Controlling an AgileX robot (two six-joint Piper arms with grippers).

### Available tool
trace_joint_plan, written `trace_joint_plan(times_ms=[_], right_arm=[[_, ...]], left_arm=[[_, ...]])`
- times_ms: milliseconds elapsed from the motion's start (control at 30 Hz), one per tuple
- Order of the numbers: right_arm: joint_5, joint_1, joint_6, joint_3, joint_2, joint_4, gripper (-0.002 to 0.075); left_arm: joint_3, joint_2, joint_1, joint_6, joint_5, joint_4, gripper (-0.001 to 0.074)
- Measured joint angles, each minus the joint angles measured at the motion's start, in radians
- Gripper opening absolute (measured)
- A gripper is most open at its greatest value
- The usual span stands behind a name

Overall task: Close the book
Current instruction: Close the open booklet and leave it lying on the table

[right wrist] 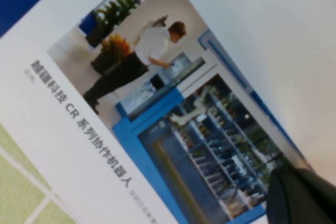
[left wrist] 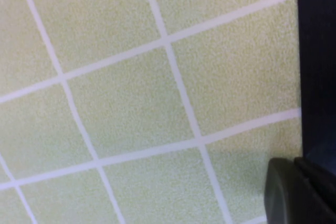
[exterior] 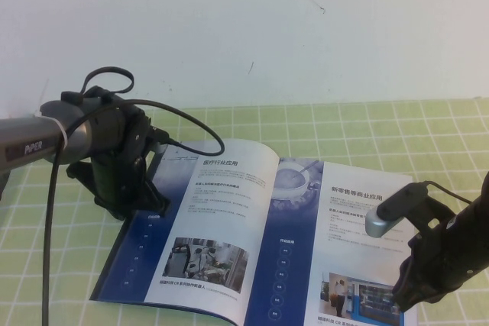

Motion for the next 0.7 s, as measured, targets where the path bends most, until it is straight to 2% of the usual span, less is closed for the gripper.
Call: trace_joint_plan(times_ms=[200,333,500,700], right_arm=[[0.000,0.000,0.000,0.000,0.000,0.000,-0.0003],[0.000,0.000,0.000,0.000,0.000,0.000,-0.0003],[-0.002,0.000,0.000,0.000,0.000,0.000,-0.0003],[-0.006,0.000,0.000,0.000,0.000,0.000,-0.0003]], left_arm=[[-0.006,0.008,0.000,0.007,0.006,-0.033,-0.0004],[-0.015,0.010,0.009,0.092,0.012,-0.138,-0.0004],[-0.020,0.010,0.023,0.273,0.030,-0.367,-0.0003],[-0.018,0.019,0.021,0.495,0.090,-0.761,-0.0004]])
